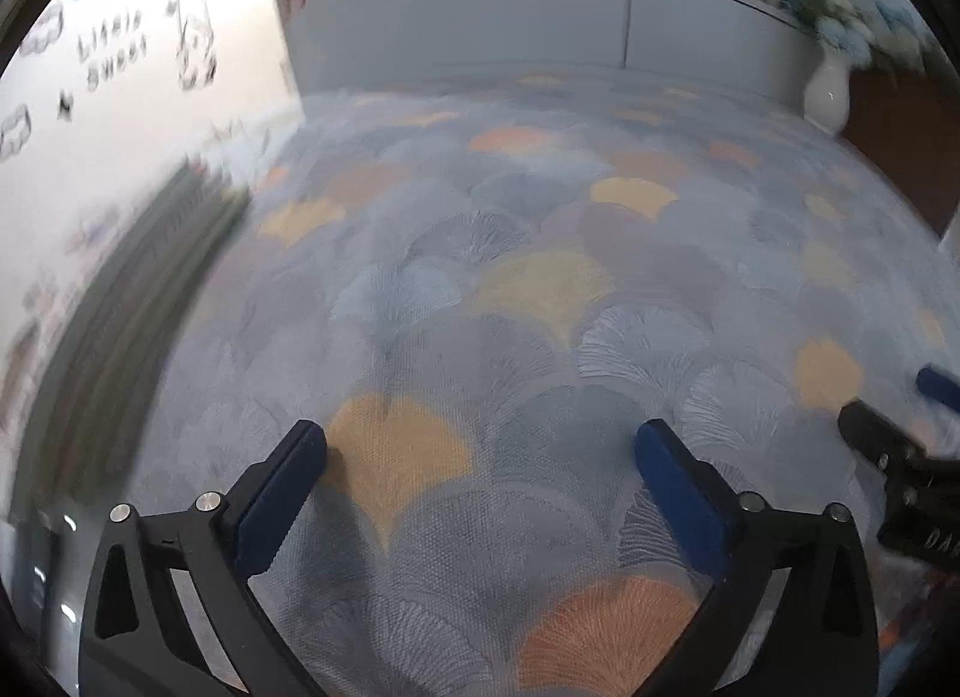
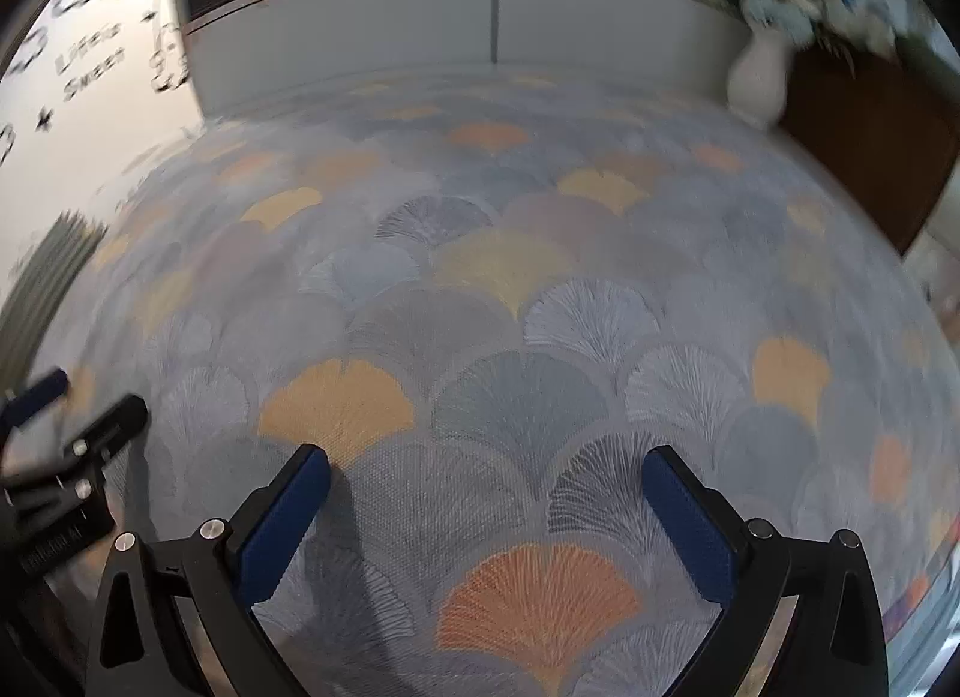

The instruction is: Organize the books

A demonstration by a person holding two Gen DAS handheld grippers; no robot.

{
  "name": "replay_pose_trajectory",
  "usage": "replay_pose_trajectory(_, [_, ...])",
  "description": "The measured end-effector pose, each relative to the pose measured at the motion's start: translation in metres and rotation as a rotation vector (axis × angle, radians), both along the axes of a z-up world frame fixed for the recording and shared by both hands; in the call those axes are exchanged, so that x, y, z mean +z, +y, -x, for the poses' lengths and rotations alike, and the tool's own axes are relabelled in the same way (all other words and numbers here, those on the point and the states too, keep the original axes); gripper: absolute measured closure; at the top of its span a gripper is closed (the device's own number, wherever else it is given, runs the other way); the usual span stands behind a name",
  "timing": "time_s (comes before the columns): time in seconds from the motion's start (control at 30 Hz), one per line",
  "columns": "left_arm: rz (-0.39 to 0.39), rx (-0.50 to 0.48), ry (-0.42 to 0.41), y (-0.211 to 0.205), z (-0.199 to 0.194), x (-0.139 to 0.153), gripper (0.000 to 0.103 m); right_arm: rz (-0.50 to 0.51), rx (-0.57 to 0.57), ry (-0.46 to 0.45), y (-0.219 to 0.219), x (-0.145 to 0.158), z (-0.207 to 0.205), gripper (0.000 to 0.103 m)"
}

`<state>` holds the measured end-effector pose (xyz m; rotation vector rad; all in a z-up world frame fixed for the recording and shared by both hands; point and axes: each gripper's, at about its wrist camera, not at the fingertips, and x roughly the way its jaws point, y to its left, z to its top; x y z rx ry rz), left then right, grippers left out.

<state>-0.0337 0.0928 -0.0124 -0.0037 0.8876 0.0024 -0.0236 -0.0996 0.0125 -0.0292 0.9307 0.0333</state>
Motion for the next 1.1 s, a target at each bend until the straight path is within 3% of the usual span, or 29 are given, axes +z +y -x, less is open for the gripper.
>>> replay_pose_trajectory(1.1, [0.028,-0.038,0.006,0.0054,-0.0021,0.0001,0.0,-0.024,-0.004,-0.009,-0.002,-0.0006,0.0021,0.0])
